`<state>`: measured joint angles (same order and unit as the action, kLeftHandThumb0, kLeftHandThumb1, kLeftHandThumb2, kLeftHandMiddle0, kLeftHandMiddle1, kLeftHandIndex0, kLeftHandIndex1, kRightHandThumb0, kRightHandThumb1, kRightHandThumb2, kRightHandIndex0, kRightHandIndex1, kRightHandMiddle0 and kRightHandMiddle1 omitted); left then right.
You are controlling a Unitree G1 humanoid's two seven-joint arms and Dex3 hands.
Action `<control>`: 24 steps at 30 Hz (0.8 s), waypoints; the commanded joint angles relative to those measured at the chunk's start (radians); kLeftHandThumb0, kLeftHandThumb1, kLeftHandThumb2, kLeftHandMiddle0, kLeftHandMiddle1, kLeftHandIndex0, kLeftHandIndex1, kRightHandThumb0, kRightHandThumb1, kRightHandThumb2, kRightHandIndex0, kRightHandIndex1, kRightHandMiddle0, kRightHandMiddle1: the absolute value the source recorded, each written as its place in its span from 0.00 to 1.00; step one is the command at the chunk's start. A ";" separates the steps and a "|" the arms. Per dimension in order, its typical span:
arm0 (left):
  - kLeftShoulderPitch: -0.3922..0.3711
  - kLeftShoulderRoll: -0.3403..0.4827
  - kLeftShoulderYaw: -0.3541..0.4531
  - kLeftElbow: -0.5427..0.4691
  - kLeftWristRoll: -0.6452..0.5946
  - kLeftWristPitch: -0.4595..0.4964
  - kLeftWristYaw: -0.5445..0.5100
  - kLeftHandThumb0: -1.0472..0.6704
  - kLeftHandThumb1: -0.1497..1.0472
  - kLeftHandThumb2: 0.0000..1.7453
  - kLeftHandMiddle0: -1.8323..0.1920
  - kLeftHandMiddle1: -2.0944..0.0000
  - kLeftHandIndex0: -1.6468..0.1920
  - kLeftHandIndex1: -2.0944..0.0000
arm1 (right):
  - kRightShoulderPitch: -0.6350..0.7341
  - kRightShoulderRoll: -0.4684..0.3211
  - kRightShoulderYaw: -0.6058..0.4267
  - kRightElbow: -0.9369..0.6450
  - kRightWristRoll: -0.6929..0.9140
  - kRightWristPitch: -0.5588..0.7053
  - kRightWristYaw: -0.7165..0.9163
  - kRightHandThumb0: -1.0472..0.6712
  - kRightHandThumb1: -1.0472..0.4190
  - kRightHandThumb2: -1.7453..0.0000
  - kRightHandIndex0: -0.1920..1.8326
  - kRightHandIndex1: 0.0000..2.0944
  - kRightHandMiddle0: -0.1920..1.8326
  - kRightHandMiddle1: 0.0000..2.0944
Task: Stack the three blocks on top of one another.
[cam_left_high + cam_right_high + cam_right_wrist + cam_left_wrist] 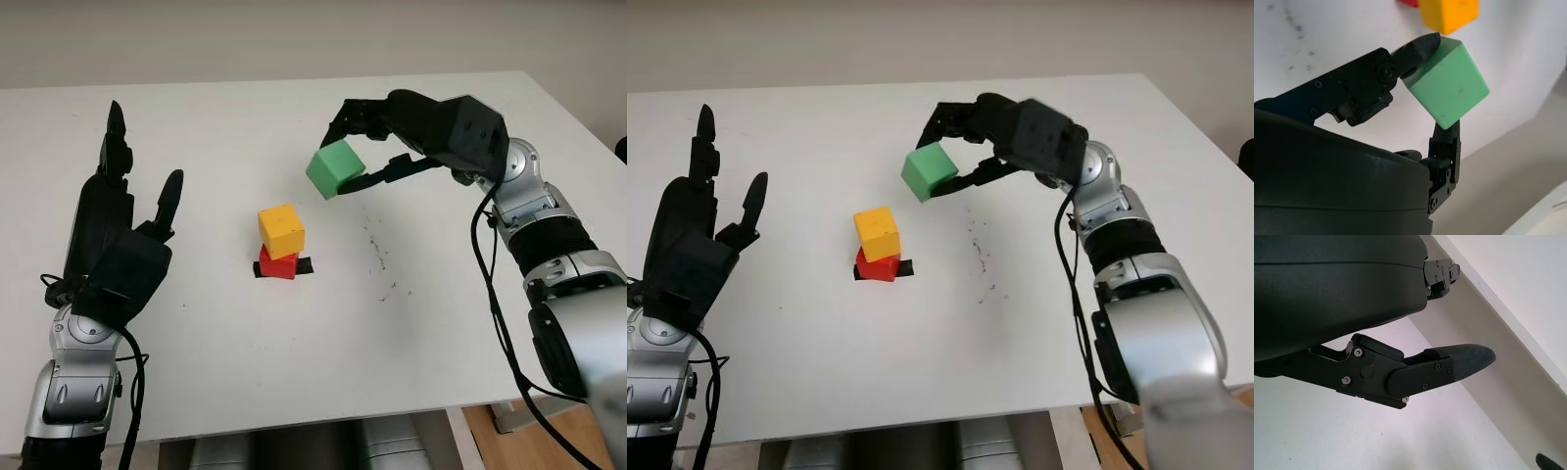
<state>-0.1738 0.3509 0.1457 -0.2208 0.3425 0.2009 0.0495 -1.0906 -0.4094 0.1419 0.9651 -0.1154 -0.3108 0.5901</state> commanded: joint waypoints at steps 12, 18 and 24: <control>0.013 0.004 0.008 -0.019 0.007 -0.008 0.001 0.23 1.00 0.37 0.97 0.97 0.98 0.97 | 0.052 0.031 -0.002 -0.352 0.055 0.353 0.117 0.38 0.08 0.97 0.25 0.03 0.26 0.80; 0.011 0.001 0.005 -0.018 0.012 -0.008 0.008 0.23 1.00 0.37 0.97 0.97 0.98 0.97 | 0.037 0.044 0.018 -0.349 0.046 0.369 0.127 0.37 0.10 0.97 0.29 0.04 0.29 0.80; 0.015 -0.001 0.002 -0.024 0.016 -0.009 0.009 0.23 1.00 0.37 0.97 0.97 0.98 0.97 | 0.028 0.050 0.033 -0.332 0.028 0.379 0.140 0.36 0.09 0.97 0.28 0.04 0.30 0.77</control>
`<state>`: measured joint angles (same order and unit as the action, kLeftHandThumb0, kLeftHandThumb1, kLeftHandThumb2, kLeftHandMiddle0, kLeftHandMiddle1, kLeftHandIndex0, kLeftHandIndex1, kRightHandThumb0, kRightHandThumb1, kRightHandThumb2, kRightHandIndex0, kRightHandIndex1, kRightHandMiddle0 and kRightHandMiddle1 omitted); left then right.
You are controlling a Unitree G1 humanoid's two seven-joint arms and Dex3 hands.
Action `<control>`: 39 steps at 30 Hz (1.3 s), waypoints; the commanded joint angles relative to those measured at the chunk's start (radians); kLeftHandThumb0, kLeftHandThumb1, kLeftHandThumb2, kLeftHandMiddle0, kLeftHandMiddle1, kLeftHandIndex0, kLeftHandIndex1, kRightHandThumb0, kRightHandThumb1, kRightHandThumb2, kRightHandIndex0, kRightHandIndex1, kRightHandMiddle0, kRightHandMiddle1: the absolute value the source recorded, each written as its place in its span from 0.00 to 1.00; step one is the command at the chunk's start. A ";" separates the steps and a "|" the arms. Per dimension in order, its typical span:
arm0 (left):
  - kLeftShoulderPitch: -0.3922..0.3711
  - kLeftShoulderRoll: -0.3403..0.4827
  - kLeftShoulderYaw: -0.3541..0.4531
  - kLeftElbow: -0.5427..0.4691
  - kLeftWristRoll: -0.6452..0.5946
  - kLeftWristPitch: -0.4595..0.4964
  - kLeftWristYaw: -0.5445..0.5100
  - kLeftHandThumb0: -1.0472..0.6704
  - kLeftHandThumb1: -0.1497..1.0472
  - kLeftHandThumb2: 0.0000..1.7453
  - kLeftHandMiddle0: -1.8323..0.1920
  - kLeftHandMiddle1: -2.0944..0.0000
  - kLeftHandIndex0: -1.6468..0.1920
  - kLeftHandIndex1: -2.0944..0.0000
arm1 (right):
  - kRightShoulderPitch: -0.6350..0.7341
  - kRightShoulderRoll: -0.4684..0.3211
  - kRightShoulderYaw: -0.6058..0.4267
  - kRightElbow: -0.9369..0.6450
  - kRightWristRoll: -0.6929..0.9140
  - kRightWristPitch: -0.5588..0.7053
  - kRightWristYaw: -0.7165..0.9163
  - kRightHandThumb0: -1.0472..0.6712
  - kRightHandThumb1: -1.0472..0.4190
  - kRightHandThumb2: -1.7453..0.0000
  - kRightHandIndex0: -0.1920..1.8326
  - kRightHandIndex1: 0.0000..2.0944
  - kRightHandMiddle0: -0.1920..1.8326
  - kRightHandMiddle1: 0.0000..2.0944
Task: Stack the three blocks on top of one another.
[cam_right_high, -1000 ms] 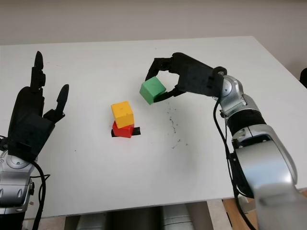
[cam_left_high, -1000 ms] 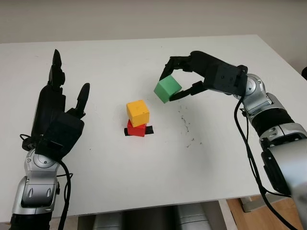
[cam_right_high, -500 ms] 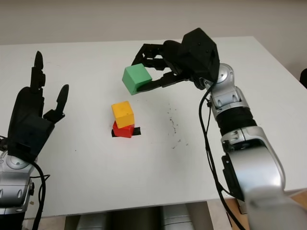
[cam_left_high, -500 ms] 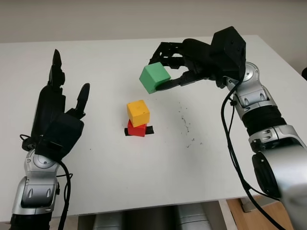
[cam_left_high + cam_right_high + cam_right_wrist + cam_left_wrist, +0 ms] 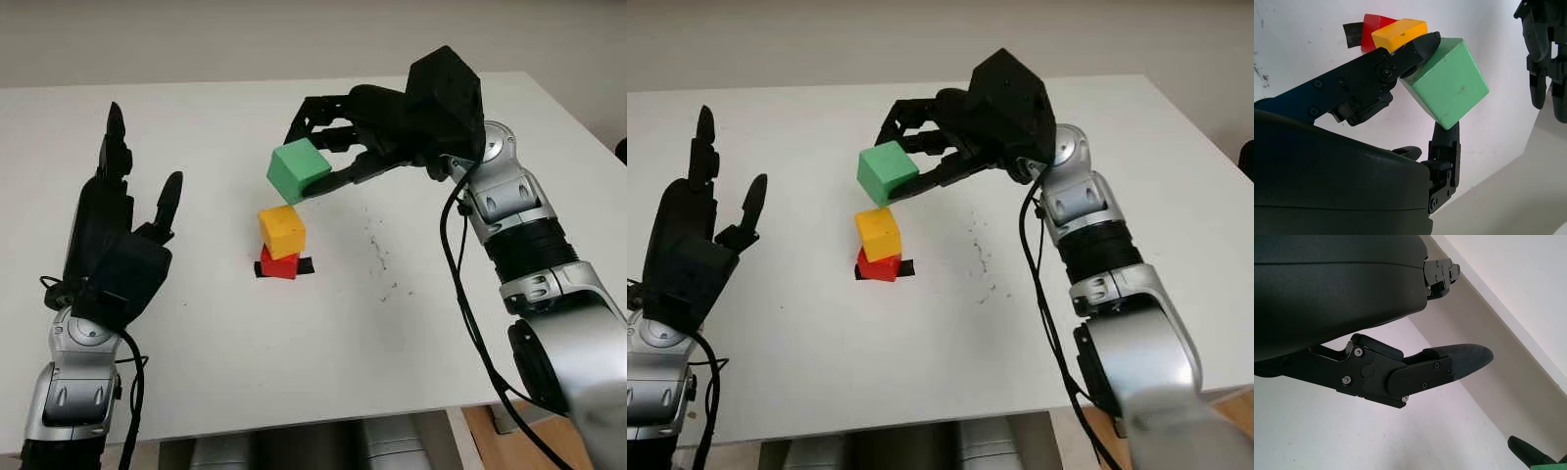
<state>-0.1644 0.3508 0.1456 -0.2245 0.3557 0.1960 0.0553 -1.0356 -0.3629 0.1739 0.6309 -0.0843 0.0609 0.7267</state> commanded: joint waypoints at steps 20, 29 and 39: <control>0.011 -0.008 0.005 -0.021 -0.001 -0.003 0.002 0.23 1.00 0.38 0.98 0.98 0.99 0.98 | -0.039 0.060 0.014 0.125 -0.025 -0.071 -0.014 0.34 0.09 0.97 0.28 0.04 0.30 0.75; 0.014 -0.014 0.003 -0.028 -0.004 0.002 0.005 0.23 1.00 0.37 0.98 0.98 0.99 0.98 | -0.044 0.073 0.022 0.140 -0.035 -0.072 -0.009 0.33 0.08 0.97 0.27 0.03 0.30 0.76; 0.018 -0.013 0.005 -0.023 -0.004 -0.008 0.010 0.23 1.00 0.37 0.98 0.97 0.99 0.97 | -0.048 0.075 0.025 0.150 -0.041 -0.074 -0.005 0.32 0.08 0.97 0.28 0.03 0.30 0.76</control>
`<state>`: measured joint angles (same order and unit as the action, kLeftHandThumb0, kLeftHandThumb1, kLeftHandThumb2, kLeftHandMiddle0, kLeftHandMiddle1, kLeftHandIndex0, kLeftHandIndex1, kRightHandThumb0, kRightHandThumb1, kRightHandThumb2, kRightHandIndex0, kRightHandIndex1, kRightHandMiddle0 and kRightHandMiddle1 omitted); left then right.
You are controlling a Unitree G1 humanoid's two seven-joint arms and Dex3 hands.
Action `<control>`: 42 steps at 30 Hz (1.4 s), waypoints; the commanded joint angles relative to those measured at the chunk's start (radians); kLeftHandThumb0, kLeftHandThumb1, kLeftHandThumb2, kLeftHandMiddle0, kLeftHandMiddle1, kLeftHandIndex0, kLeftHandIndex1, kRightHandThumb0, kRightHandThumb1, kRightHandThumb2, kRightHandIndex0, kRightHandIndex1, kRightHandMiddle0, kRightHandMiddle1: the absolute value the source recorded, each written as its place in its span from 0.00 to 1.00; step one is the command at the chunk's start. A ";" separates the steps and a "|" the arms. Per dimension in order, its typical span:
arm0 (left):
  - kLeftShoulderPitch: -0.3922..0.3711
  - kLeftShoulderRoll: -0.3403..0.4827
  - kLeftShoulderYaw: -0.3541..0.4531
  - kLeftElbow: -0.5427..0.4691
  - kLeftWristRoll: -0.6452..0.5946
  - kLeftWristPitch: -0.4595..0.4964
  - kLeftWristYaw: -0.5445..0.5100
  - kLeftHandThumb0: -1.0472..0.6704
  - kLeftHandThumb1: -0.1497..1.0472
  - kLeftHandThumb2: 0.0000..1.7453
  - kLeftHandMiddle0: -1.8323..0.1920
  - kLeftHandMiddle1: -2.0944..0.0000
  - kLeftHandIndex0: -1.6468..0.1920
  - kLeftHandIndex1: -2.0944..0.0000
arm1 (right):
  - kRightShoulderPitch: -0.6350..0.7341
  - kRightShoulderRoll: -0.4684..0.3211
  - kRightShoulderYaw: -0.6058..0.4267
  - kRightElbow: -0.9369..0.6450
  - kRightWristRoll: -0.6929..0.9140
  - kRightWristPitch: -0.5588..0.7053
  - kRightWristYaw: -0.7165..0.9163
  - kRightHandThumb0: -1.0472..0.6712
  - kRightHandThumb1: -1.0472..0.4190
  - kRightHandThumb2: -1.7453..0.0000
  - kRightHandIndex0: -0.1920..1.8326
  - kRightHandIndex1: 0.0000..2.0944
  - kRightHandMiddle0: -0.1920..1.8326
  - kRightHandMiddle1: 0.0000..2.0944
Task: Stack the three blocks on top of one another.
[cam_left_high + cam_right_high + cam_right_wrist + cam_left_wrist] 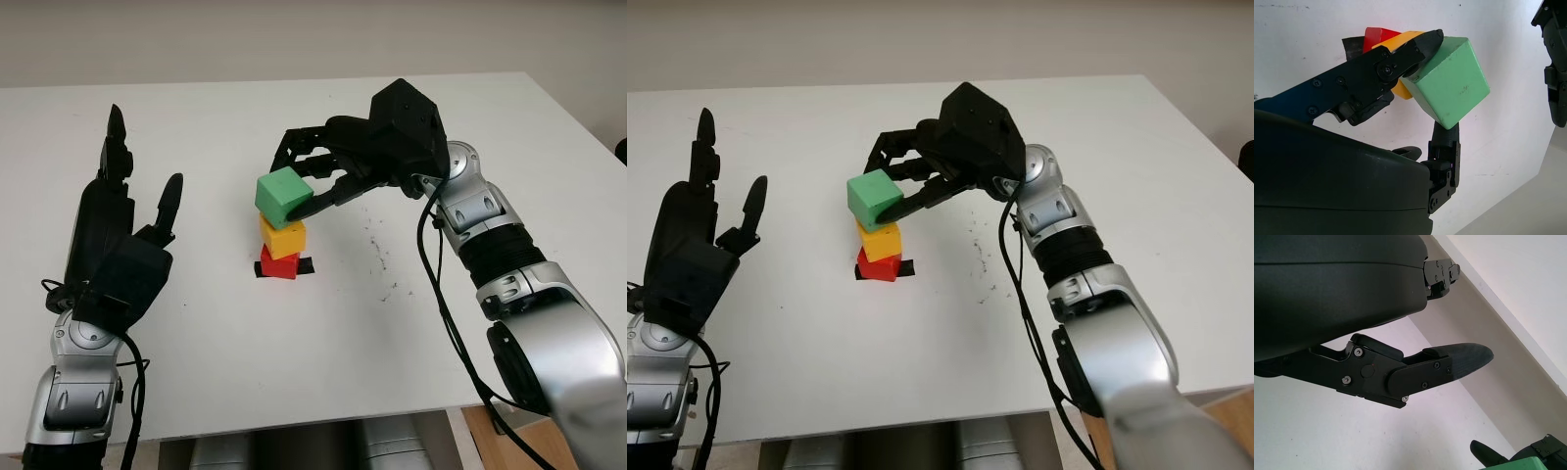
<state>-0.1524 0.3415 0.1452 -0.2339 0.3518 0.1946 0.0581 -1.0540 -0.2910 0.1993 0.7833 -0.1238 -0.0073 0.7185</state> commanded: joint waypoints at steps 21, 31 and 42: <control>0.014 -0.008 0.004 -0.032 0.003 0.011 0.005 0.23 1.00 0.37 0.98 0.97 0.99 0.97 | -0.015 -0.007 0.004 0.003 -0.043 -0.038 -0.003 0.34 0.09 0.97 0.27 0.03 0.29 0.73; 0.014 -0.012 0.002 -0.034 0.006 0.015 0.008 0.22 1.00 0.37 0.98 0.97 0.99 0.97 | -0.014 -0.005 0.006 0.025 -0.042 -0.071 0.005 0.32 0.09 0.97 0.28 0.03 0.28 0.73; 0.014 -0.017 0.003 -0.027 0.005 0.009 0.011 0.22 1.00 0.37 0.98 0.97 0.99 0.97 | -0.020 -0.007 0.002 0.017 -0.035 -0.023 0.035 0.31 0.07 0.97 0.22 0.01 0.18 0.63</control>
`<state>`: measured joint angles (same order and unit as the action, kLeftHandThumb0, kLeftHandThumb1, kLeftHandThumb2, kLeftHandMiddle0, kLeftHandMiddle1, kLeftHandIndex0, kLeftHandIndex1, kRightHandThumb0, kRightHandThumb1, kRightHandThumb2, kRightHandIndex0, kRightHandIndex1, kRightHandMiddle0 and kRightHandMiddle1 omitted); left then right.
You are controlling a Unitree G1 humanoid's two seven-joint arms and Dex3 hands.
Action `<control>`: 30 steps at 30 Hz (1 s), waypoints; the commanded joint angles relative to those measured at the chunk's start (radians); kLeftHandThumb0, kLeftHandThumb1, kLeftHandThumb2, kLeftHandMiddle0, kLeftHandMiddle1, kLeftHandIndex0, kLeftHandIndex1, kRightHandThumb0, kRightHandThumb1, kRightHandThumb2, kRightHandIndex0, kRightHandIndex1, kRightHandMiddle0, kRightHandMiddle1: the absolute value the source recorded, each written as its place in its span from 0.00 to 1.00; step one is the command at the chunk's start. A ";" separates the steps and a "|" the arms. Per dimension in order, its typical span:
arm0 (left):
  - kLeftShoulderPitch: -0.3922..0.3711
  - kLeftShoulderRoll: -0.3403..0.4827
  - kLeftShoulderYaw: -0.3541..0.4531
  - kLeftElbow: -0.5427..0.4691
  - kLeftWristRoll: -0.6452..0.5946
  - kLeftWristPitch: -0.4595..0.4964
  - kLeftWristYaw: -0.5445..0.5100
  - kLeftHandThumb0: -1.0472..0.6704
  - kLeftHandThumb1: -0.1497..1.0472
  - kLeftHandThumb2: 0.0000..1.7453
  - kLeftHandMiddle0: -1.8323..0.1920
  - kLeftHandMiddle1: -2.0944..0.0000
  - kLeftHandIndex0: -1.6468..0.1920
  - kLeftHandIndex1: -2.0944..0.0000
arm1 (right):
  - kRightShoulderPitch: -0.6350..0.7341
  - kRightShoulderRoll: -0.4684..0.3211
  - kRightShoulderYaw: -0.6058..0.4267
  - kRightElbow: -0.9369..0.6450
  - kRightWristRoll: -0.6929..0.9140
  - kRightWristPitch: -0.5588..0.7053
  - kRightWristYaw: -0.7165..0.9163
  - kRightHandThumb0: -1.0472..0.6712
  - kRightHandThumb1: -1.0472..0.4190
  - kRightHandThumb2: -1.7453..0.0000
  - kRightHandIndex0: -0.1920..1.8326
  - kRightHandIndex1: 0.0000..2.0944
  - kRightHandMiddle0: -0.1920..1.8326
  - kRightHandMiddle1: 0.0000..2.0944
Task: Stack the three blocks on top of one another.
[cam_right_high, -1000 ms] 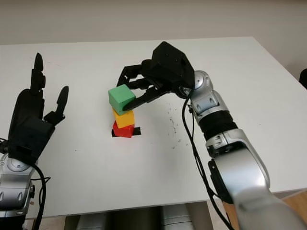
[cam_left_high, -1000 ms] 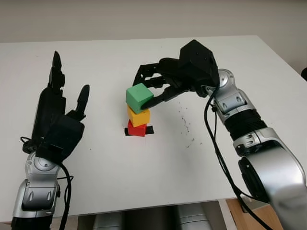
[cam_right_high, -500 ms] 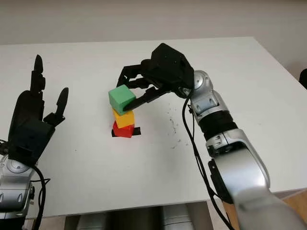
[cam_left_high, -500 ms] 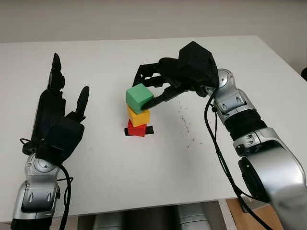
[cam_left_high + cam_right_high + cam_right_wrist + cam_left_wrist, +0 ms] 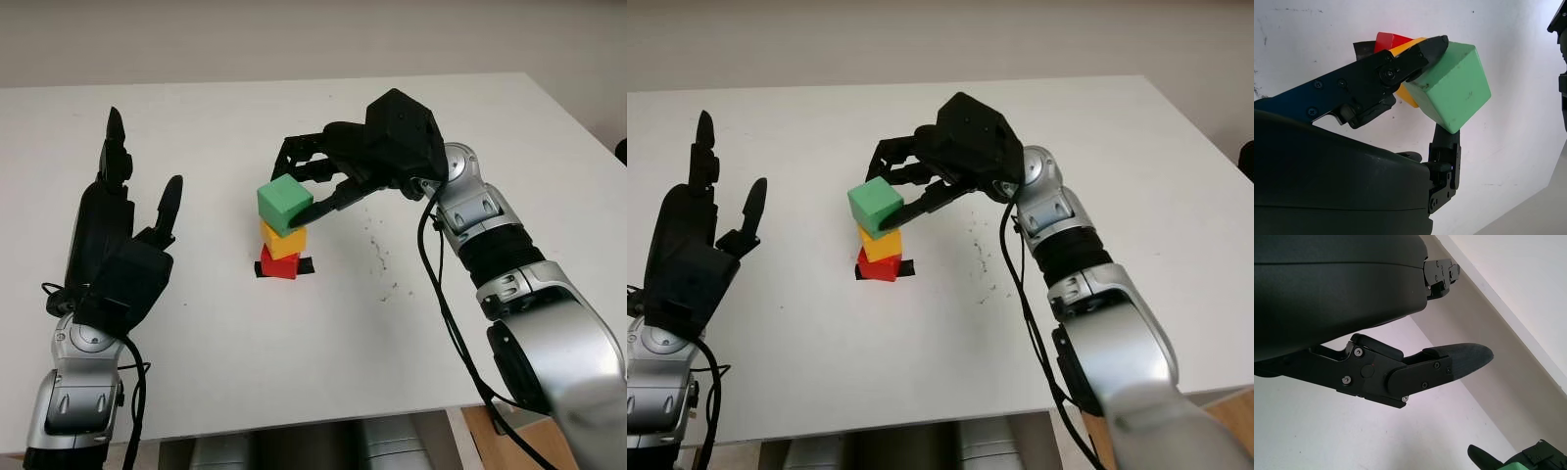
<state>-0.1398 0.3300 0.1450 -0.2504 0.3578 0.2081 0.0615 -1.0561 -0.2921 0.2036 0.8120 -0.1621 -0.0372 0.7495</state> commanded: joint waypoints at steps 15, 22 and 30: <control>0.001 -0.003 -0.001 -0.004 0.005 -0.021 0.011 0.23 1.00 0.37 0.98 0.97 0.98 0.97 | -0.014 -0.008 -0.010 -0.028 0.024 0.020 0.040 0.25 0.13 0.97 0.06 0.02 0.09 0.13; 0.000 -0.006 -0.002 0.001 0.001 -0.026 0.014 0.23 1.00 0.37 0.97 0.97 0.98 0.97 | -0.009 -0.015 -0.023 -0.060 0.042 0.017 0.043 0.21 0.13 0.97 0.01 0.00 0.04 0.06; -0.006 -0.004 -0.002 0.016 0.001 -0.030 0.021 0.22 1.00 0.37 0.97 0.97 0.98 0.97 | -0.003 -0.035 -0.028 -0.086 0.066 0.025 0.070 0.19 0.12 0.97 0.00 0.01 0.04 0.05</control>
<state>-0.1399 0.3288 0.1429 -0.2337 0.3593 0.1874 0.0756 -1.0555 -0.3114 0.1898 0.7519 -0.1087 -0.0153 0.8130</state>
